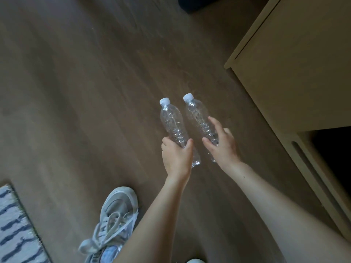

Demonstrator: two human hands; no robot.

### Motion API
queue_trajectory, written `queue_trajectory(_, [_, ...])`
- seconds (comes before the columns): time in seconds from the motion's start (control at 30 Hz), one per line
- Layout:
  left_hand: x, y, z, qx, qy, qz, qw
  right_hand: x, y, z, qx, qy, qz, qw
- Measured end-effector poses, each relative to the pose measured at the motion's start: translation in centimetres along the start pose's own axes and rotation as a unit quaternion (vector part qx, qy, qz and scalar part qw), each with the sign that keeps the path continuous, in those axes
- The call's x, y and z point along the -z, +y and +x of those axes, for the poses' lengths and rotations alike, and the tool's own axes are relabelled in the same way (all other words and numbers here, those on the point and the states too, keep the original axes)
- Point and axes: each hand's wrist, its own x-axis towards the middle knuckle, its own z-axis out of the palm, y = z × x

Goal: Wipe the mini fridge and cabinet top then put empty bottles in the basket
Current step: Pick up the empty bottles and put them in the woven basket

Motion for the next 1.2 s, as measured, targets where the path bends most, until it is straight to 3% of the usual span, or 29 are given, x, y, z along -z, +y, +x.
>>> queue_trajectory(0.33, [13.1,8.7,-10.7,-0.103,-0.004,-0.008,0.995,10.8,-12.2,-10.1,-0.01,0.048,0.1,0.994])
queue_trajectory(0.63, [34.8,28.1,-31.7,-0.233,-0.023,-0.047,0.971,34.3,-33.3,-26.6,-0.014,0.1,0.185,0.977])
queue_trajectory(0.83, [46.2,37.8,-45.6,-0.338,-0.028,-0.061,0.939,47.5,-44.4,-37.0,0.039,0.163,0.218,0.961])
queue_trajectory(1.0, [52.2,42.1,-52.9,-0.41,-0.017,-0.09,0.908,55.1,-49.5,-43.6,0.095,0.228,0.252,0.936])
queue_trajectory(1.2, [55.5,44.0,-59.0,-0.491,-0.014,-0.093,0.866,59.6,-51.3,-48.9,0.09,0.288,0.288,0.909])
